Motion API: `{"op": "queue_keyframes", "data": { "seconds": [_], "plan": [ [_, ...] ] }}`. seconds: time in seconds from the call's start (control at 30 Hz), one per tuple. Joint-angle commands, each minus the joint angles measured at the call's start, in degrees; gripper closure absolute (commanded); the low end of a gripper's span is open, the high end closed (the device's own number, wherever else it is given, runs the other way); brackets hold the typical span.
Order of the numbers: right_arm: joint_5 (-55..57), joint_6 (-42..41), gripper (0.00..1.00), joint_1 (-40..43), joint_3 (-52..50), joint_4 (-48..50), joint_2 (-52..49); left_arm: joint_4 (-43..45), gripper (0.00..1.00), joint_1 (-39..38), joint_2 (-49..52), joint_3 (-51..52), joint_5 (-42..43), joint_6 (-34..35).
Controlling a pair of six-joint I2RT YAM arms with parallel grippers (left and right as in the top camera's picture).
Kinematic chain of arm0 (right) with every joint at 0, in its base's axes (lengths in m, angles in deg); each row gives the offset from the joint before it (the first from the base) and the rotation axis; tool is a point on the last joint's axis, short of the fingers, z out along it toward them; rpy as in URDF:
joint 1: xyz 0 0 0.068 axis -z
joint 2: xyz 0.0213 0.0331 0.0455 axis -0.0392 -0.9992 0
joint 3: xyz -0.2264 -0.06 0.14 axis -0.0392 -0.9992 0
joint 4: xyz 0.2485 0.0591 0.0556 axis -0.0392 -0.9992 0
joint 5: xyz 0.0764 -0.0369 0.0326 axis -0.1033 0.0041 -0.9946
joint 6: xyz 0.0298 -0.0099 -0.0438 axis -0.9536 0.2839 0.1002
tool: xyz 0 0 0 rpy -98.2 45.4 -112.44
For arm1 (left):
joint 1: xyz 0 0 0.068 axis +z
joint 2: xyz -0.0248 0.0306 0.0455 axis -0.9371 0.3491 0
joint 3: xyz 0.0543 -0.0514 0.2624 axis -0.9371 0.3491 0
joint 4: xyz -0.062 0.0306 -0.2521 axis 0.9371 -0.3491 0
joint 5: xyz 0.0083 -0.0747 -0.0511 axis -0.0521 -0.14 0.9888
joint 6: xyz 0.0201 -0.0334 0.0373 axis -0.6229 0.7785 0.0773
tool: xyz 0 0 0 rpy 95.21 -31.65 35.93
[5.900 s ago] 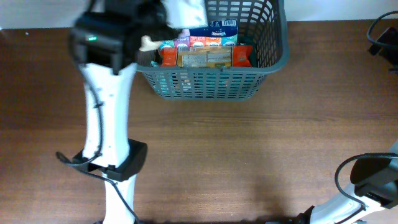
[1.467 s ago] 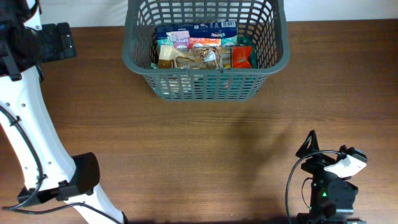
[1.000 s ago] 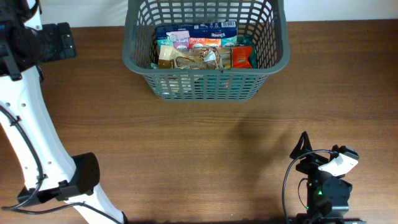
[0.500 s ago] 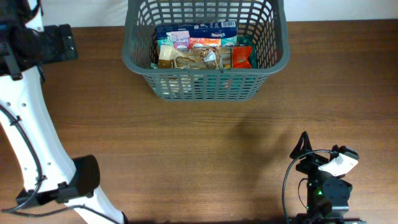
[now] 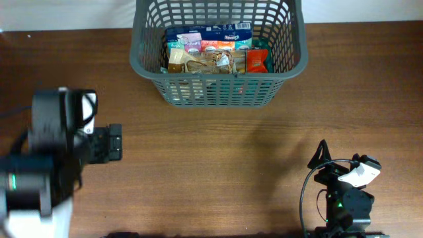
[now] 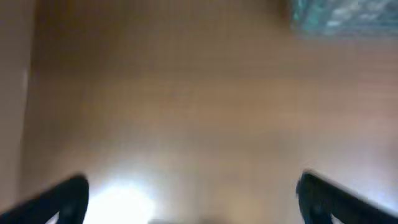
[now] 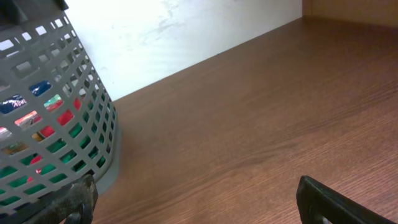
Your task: Pack container
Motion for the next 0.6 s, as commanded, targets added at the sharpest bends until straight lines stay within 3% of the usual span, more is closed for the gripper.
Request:
{"op": "queue_keyframes", "data": {
  "seconds": [0.0, 0.1, 0.13, 0.2, 0.37, 0.57],
  "plan": [
    [0.07, -0.63, 0.01, -0.55, -0.46, 0.11, 0.59, 15.85, 0.01, -0.07, -10.86, 12.48, 7.98, 0.57],
    [0.09, -0.61, 0.01, -0.55, -0.46, 0.11, 0.59, 33.70, 0.01, -0.07, -21.46, 23.93, 13.46, 0.57],
    [0.09, -0.63, 0.01, -0.55, -0.46, 0.11, 0.59, 44.81, 0.01, -0.07, -28.76, 31.95, 16.28, 0.57],
    [0.09, -0.63, 0.01, -0.55, -0.46, 0.11, 0.59, 52.68, 0.01, -0.07, -35.04, 39.17, 17.44, 0.59],
    [0.09, -0.63, 0.01, -0.55, -0.46, 0.11, 0.59, 61.51, 0.01, -0.07, -49.00, 56.30, 17.16, 0.57],
    [0.07, -0.61, 0.01, -0.55, -0.46, 0.11, 0.59, 70.23, 0.01, -0.07, -57.55, 72.70, 17.18, 0.57]
  ]
}}
